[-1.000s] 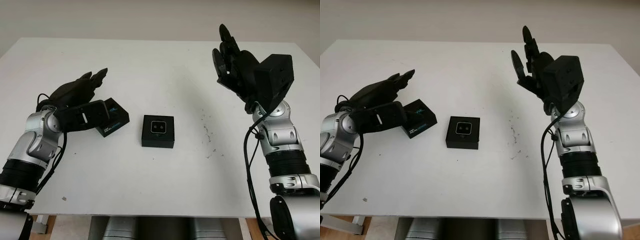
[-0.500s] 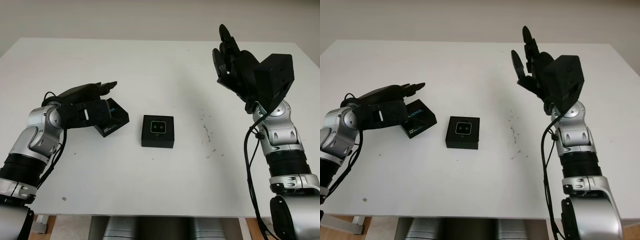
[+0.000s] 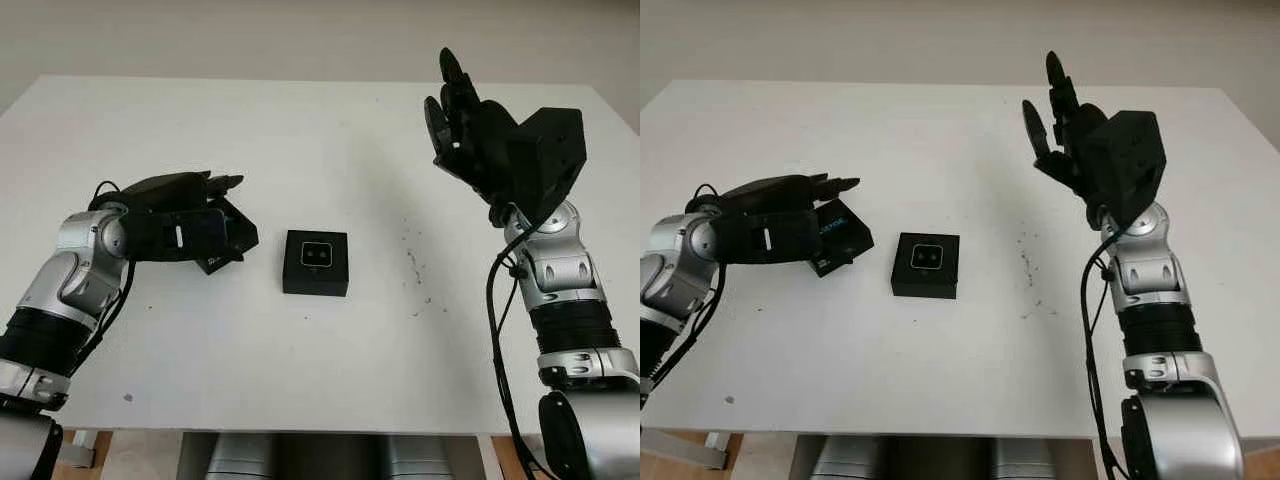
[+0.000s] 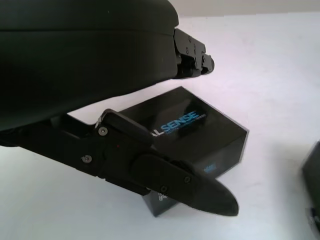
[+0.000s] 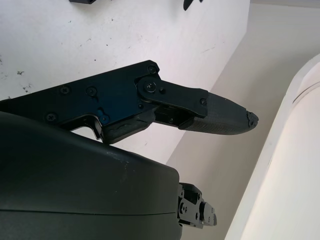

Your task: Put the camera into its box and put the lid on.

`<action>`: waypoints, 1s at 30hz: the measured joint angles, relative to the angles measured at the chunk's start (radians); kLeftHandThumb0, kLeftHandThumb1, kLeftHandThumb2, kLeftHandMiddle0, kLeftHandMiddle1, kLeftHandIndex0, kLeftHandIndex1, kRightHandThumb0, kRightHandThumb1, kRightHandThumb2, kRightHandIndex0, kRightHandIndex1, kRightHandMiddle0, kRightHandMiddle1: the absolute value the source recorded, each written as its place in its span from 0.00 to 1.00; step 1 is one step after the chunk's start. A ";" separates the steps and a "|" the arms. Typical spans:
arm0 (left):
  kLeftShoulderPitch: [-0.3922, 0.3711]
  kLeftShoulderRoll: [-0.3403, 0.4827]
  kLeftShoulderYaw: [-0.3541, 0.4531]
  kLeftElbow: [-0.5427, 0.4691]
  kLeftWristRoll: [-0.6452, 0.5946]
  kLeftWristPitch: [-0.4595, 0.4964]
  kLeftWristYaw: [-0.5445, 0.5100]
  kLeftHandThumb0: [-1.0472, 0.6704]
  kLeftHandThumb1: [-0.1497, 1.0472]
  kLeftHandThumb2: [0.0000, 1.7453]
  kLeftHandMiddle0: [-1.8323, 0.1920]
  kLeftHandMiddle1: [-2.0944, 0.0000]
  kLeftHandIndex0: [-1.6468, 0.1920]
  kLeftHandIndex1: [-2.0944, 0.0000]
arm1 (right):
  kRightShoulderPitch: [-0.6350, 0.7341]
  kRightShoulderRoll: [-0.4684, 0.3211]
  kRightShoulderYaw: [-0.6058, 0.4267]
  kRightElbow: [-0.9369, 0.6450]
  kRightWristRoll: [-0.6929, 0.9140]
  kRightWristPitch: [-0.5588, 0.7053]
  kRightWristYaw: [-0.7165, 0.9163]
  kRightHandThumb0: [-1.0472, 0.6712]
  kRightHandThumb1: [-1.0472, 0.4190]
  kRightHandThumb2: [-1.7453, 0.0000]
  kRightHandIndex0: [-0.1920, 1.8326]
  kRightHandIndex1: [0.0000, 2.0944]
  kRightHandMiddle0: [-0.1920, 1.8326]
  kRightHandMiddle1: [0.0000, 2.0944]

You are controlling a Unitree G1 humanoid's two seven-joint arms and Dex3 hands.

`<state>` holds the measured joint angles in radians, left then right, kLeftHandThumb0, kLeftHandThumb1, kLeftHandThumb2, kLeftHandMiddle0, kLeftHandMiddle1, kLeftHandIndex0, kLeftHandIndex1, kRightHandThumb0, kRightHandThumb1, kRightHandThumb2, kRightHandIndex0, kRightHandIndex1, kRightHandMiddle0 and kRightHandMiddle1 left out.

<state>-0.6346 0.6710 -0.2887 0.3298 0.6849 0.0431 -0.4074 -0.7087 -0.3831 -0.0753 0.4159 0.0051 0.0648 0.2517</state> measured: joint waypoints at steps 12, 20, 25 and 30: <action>0.023 0.001 -0.045 -0.023 0.148 -0.003 0.113 0.32 0.85 0.03 0.80 0.95 0.72 0.95 | 0.005 0.004 0.001 -0.016 0.001 0.002 0.002 0.20 0.00 0.62 0.00 0.00 0.01 0.02; 0.051 0.003 -0.049 -0.026 0.174 -0.058 0.203 0.38 0.87 0.03 0.90 0.53 0.65 0.92 | 0.007 0.006 0.004 -0.017 -0.002 -0.016 0.007 0.20 0.00 0.62 0.01 0.01 0.01 0.02; 0.050 -0.001 -0.025 0.010 0.104 -0.079 0.192 0.44 0.88 0.03 0.89 0.38 0.69 0.78 | 0.013 0.010 0.013 -0.041 -0.018 -0.017 -0.009 0.20 0.00 0.63 0.00 0.01 0.01 0.02; 0.049 -0.002 -0.001 0.042 0.017 -0.121 0.171 0.52 0.91 0.03 0.82 0.38 0.79 0.50 | 0.019 0.017 0.014 -0.058 -0.018 -0.018 -0.010 0.19 0.00 0.64 0.01 0.01 0.02 0.03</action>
<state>-0.5855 0.6690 -0.2892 0.3715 0.7023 -0.0777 -0.2364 -0.6901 -0.3664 -0.0609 0.3584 -0.0126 0.0473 0.2421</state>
